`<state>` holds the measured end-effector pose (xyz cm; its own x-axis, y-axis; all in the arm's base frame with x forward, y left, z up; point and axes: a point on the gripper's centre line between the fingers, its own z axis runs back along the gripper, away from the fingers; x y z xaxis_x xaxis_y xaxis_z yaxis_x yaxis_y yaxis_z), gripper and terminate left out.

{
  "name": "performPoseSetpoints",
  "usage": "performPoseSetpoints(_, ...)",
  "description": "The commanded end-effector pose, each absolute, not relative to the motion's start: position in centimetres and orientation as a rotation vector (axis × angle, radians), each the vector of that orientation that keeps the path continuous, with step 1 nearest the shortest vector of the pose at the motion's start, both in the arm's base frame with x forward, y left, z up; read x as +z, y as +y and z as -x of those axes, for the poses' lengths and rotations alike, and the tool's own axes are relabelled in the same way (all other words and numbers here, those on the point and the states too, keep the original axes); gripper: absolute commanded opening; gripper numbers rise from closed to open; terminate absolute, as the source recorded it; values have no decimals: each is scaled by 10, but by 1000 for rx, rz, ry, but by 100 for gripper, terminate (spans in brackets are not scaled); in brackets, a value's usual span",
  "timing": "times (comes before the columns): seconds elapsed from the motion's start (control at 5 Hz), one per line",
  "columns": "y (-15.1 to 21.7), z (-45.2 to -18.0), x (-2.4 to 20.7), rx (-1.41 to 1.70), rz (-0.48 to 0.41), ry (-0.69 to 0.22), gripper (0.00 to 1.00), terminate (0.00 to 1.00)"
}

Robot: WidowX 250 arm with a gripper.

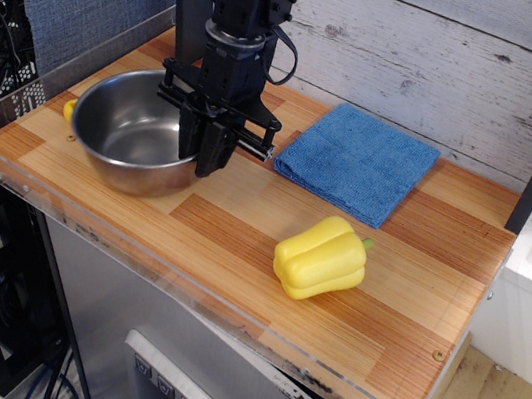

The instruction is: Place the metal pot on the blue cloth.

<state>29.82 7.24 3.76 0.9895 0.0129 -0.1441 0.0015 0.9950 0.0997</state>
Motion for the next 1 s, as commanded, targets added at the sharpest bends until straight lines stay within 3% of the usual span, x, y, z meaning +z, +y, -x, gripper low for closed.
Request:
performPoseSetpoints(0.0,88,-291,68,63,-85,122,0,0)
performPoseSetpoints(0.2,104,-288,117,117,-69,67,0,0)
performPoseSetpoints(0.4,96,-293,159,97,-39,-48,0,0)
performPoseSetpoints(0.8,35,-322,164,-54,-20,-90,0,0)
